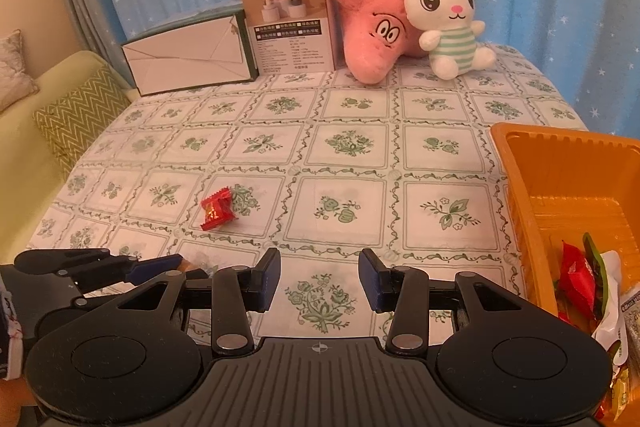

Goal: Organize snacks
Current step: 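Grasp the small brown wrapped candy with the left gripper, then grasp the red wrapped candy with the right gripper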

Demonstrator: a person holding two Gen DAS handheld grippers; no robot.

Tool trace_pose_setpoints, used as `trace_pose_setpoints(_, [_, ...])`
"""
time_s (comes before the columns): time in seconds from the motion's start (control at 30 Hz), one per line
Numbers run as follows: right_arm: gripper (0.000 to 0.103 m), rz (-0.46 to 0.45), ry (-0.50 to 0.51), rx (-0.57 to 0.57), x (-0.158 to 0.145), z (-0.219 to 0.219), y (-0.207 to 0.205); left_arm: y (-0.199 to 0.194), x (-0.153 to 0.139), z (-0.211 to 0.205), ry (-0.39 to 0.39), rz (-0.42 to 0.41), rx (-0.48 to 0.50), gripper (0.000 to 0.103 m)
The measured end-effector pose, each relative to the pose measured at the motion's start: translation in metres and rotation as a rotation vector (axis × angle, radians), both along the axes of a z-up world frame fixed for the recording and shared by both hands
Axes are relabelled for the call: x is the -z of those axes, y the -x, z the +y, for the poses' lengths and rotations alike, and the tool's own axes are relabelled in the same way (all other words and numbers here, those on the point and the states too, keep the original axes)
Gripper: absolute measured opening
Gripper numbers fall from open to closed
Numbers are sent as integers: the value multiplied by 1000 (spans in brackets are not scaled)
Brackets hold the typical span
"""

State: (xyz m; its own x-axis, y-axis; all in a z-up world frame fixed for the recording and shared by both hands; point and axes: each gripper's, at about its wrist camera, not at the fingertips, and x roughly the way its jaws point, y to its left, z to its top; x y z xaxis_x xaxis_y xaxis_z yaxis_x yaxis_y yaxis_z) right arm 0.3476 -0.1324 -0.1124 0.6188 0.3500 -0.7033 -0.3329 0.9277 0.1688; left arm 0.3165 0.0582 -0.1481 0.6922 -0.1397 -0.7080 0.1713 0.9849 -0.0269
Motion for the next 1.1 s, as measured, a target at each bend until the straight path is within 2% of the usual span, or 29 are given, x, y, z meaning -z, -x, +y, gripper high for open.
trace_pose_setpoints(0.33, [44,-15,-23,-82,0,32,-8,5,-26,41,-3,-44,-95,18])
trace_pose_setpoints(0.7, [44,-5,-41,-187,18,71,-28,2,-27,75,45,-41,-167,18])
trace_pose_setpoints(1.1, [43,-22,-37,-215,34,94,-55,-4,-22,90,81,-21,-194,18])
